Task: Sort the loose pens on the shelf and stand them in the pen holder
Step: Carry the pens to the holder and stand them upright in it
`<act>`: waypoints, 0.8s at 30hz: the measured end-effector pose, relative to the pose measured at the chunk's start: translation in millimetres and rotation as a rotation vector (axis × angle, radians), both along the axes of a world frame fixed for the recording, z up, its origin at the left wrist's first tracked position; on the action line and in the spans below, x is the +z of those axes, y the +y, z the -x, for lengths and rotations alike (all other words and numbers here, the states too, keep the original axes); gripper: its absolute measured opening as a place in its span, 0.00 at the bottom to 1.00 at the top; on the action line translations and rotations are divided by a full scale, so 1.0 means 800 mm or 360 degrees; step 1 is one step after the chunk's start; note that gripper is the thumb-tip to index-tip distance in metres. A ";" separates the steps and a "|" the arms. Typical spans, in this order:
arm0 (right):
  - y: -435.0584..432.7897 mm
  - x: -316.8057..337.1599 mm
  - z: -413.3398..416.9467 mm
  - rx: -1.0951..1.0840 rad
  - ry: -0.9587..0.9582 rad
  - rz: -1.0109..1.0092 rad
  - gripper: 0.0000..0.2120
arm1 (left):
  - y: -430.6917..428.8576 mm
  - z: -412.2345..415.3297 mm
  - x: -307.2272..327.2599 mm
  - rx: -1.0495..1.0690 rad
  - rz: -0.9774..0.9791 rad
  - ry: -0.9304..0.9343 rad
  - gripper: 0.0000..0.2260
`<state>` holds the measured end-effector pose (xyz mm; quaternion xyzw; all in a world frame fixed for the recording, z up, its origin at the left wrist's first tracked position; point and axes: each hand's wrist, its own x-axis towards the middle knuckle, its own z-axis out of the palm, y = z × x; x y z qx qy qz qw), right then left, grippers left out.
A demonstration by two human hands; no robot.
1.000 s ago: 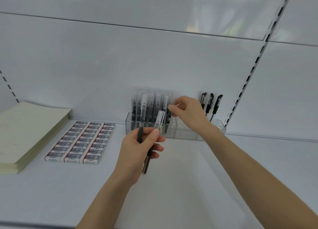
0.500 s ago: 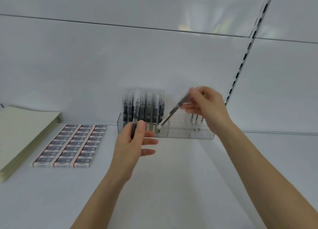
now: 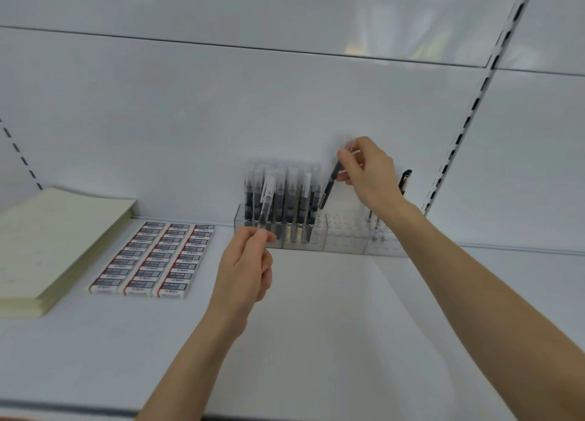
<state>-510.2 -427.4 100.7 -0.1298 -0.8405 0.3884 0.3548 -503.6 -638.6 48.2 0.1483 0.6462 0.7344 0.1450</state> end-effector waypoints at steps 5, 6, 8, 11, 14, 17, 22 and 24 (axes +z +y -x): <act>0.001 0.005 0.005 0.0015 -0.0065 -0.0066 0.05 | -0.001 -0.003 -0.001 -0.0021 -0.0028 -0.0004 0.10; 0.001 0.003 0.006 0.0023 -0.0103 -0.0065 0.05 | -0.001 -0.003 -0.003 -0.0023 -0.0029 0.0000 0.10; -0.001 -0.010 0.007 0.0040 -0.0264 -0.0107 0.05 | -0.001 -0.004 -0.004 -0.0032 -0.0025 0.0007 0.09; -0.007 -0.029 0.007 0.0069 -0.0408 -0.0076 0.05 | -0.002 -0.006 -0.006 -0.0050 0.0001 0.0075 0.06; -0.010 -0.027 0.003 0.0031 -0.0440 -0.0032 0.07 | -0.004 -0.005 -0.009 -0.0059 0.0029 0.0169 0.05; -0.016 -0.026 -0.019 -0.0125 -0.0204 0.0059 0.10 | -0.002 -0.005 -0.009 -0.0103 0.0027 0.0229 0.04; -0.058 -0.028 -0.072 0.0233 -0.0051 0.0574 0.06 | 0.014 -0.008 -0.013 -0.0224 0.0056 0.0348 0.04; -0.067 -0.027 -0.083 0.0402 -0.0109 0.0670 0.05 | 0.021 -0.011 -0.013 -0.0293 0.0118 0.0403 0.04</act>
